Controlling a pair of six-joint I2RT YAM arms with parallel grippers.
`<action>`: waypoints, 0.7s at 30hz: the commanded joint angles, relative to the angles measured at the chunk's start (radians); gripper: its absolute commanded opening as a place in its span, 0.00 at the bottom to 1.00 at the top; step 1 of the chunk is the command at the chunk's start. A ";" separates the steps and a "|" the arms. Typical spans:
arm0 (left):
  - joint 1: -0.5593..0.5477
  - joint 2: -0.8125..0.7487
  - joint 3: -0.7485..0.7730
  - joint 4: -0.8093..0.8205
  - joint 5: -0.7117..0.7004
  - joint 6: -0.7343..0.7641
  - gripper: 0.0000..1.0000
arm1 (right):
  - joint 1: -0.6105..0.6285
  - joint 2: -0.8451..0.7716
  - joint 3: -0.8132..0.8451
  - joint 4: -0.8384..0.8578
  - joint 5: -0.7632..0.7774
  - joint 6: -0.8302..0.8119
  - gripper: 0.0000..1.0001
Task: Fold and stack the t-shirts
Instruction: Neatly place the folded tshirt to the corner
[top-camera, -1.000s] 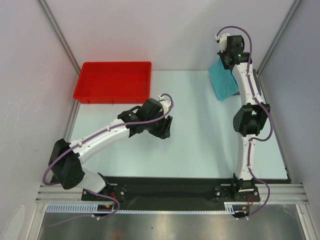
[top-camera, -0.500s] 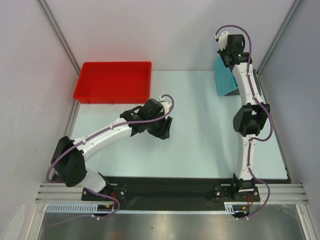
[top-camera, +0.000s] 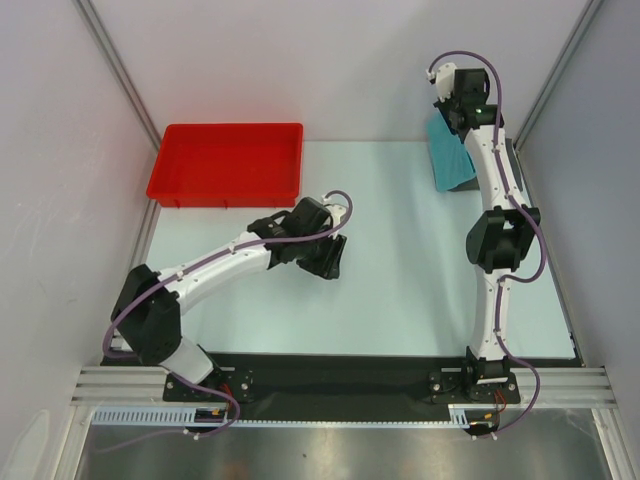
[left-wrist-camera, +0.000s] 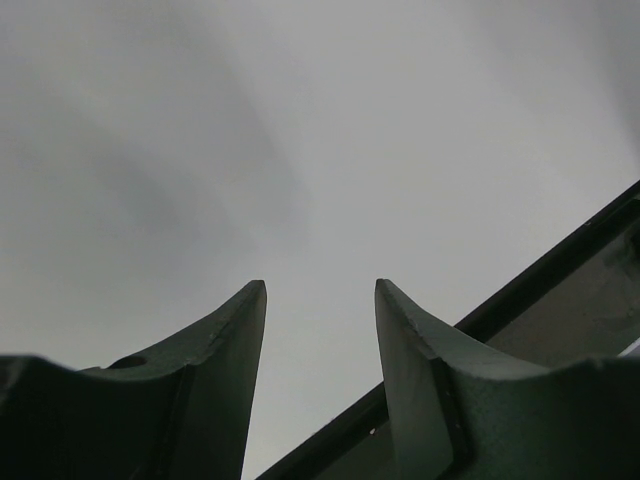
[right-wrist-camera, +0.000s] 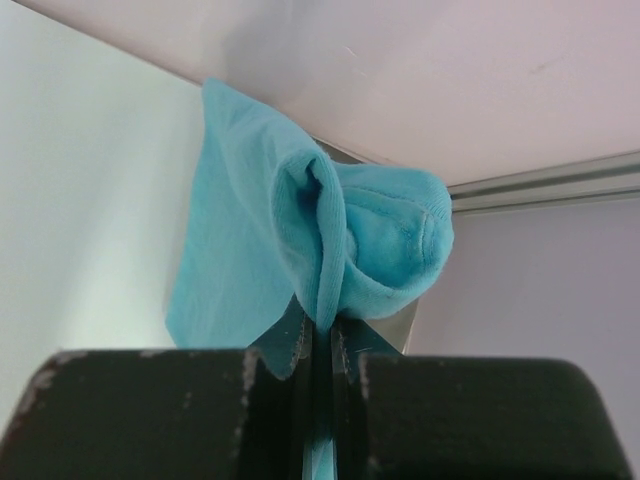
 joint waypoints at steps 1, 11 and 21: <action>0.010 0.014 0.052 -0.001 0.022 0.010 0.53 | -0.018 -0.010 0.057 0.065 0.015 -0.035 0.00; 0.015 0.042 0.068 -0.015 0.024 0.009 0.52 | -0.045 0.005 0.065 0.094 0.006 -0.048 0.00; 0.021 0.056 0.071 -0.018 0.030 0.010 0.52 | -0.067 0.051 0.071 0.121 -0.051 -0.042 0.00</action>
